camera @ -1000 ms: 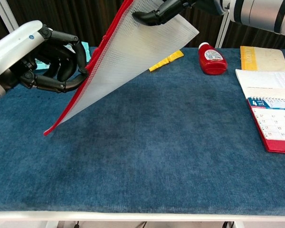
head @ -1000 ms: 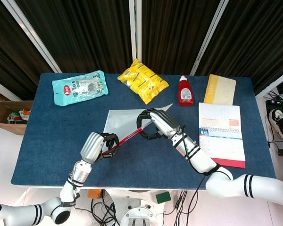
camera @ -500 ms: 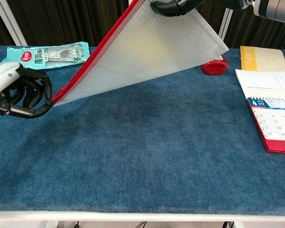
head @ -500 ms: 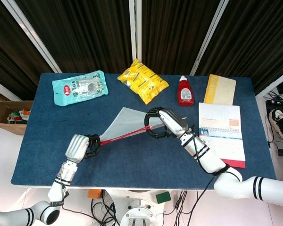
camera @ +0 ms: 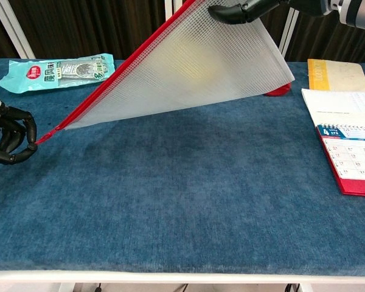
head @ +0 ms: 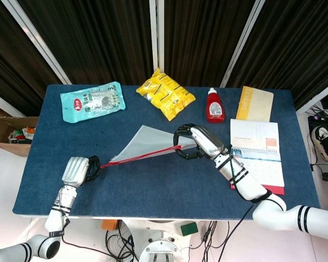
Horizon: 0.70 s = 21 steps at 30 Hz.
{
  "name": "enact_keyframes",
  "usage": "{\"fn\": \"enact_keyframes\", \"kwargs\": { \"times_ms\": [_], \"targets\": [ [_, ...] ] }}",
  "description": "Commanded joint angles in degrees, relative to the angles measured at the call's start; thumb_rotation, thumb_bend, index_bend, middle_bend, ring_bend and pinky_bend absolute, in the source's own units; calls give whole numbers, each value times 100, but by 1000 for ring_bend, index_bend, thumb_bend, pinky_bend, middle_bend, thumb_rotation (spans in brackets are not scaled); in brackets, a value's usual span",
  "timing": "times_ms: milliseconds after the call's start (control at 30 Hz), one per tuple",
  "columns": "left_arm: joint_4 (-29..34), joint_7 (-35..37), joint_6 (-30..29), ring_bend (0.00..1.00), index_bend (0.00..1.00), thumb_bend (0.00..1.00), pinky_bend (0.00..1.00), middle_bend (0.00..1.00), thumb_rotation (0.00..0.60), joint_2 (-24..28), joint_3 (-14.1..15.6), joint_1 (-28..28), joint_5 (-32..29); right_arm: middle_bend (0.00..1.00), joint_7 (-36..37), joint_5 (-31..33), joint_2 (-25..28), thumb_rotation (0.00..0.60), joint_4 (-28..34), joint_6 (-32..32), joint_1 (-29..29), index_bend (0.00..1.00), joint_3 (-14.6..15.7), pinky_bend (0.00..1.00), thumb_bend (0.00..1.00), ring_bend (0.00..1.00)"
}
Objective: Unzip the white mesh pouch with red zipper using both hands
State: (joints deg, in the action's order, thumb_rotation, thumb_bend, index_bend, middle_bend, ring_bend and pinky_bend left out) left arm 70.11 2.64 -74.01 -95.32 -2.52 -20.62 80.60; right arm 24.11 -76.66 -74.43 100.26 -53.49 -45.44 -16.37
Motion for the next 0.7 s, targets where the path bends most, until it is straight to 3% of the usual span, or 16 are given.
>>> {"fn": "enact_keyframes", "kwargs": {
  "times_ms": [33, 133, 267, 400, 467, 567, 700],
  "targets": [
    [43, -68, -11, 704, 597, 460, 855, 772, 600, 64, 5, 19, 31, 569, 132, -8, -18, 600, -15, -33, 32, 830, 0, 335, 536, 335],
    [203, -93, 17, 672, 557, 408, 848, 742, 600, 184, 4, 30, 43, 569, -34, -116, -42, 600, -104, -74, 47, 830, 87, 336, 537, 335],
    [525, -109, -122, 500, 329, 209, 776, 570, 600, 386, -43, 67, 124, 569, -304, -399, -288, 600, -277, -225, 95, 830, 327, 336, 541, 335],
    [802, -122, -485, 378, 285, 147, 668, 434, 590, 616, -122, 148, 313, 554, -504, -782, -638, 600, -614, -323, 159, 774, 710, 316, 523, 329],
    [930, -165, -631, 342, 284, 143, 618, 393, 579, 736, -154, 187, 380, 517, -626, -853, -655, 600, -684, -206, 161, 699, 880, 285, 491, 300],
    [1155, -214, -879, 310, 284, 133, 552, 371, 559, 933, -205, 265, 486, 377, -980, -799, -498, 600, -643, 165, 143, 511, 1154, 197, 370, 171],
    [1451, -297, -1028, 270, 281, 125, 460, 351, 536, 1216, -240, 350, 531, 177, -1728, -160, 75, 600, -213, 990, 43, 122, 1432, 74, 189, 21]
  ]
}}
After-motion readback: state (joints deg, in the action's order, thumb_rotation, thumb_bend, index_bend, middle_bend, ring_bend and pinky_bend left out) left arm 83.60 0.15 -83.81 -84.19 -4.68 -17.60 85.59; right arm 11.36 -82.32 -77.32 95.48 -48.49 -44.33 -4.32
